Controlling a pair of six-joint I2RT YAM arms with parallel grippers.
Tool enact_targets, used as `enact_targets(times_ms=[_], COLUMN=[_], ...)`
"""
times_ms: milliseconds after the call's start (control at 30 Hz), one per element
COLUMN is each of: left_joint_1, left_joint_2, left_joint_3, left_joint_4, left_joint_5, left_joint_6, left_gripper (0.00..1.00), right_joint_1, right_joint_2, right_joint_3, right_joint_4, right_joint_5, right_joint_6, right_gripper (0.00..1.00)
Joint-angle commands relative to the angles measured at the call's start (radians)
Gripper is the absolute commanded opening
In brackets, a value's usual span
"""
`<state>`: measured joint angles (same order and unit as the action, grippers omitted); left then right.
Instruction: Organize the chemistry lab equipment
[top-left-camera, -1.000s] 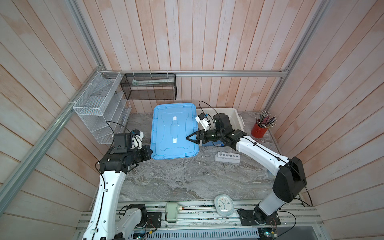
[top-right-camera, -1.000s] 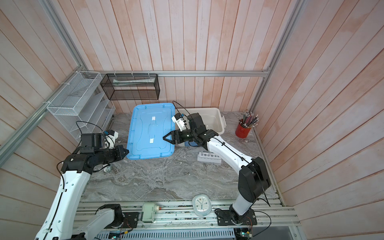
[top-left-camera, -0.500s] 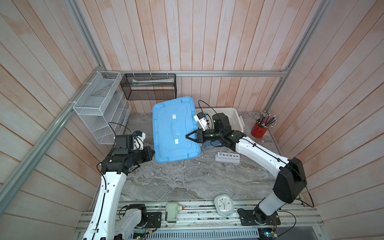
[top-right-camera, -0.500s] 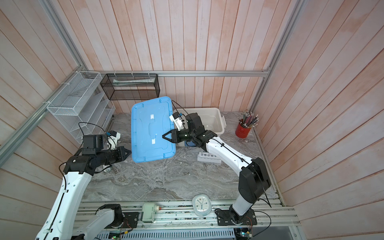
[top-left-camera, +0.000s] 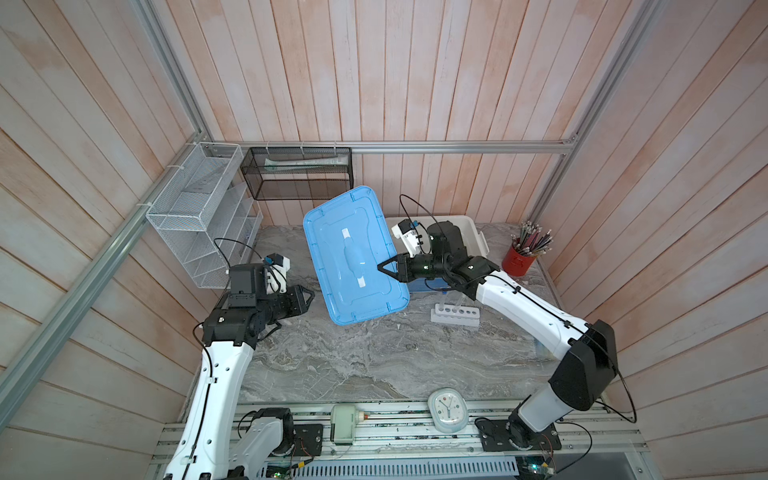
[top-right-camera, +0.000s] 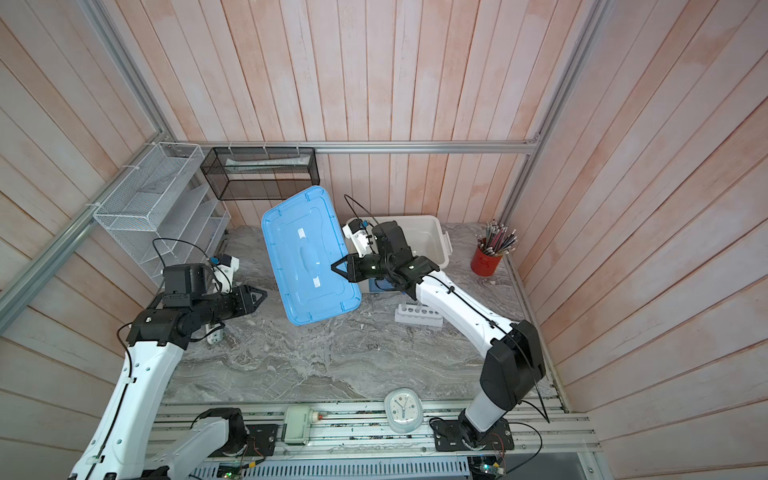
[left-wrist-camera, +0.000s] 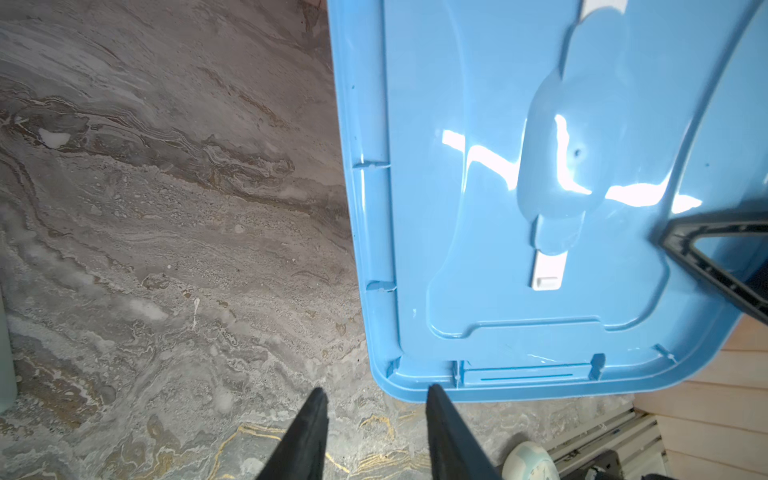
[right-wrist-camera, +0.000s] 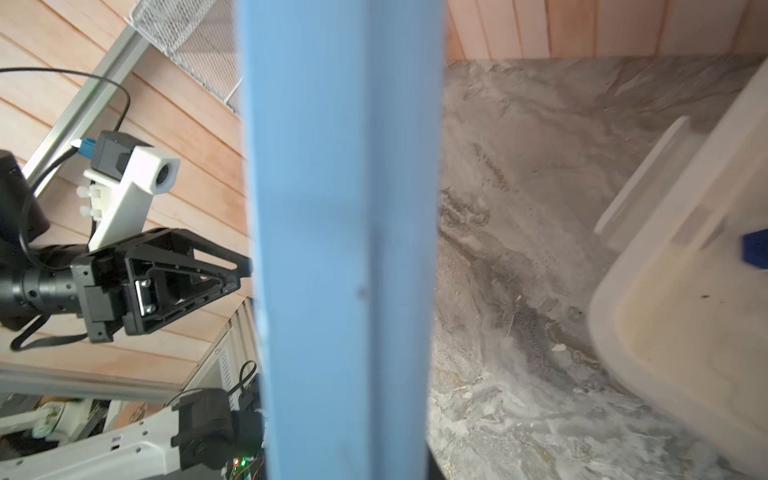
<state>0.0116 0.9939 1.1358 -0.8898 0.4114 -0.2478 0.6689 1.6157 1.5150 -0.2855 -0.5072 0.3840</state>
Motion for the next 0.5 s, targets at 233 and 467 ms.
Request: enact_targets(times_ms=[233, 467], left_joint_1=[-0.005, -0.018], left_joint_2=[0.056, 0.082], left_joint_3=[0.22, 0.244], left_joint_4=[0.198, 0.451], left_joint_5=[0.045, 0.191], left_joint_6=[-0.237, -0.411], left_gripper=[0.64, 0.75], right_joint_1=[0.114, 0.236], right_joint_2=[-0.014, -0.029], right_joint_3=[0.397, 0.427], right_joint_4=[-0.32, -0.288], right_joint_5=[0.667, 1.111], right_joint_6=[-0.421, -0.672], right_gripper=[0.01, 0.0])
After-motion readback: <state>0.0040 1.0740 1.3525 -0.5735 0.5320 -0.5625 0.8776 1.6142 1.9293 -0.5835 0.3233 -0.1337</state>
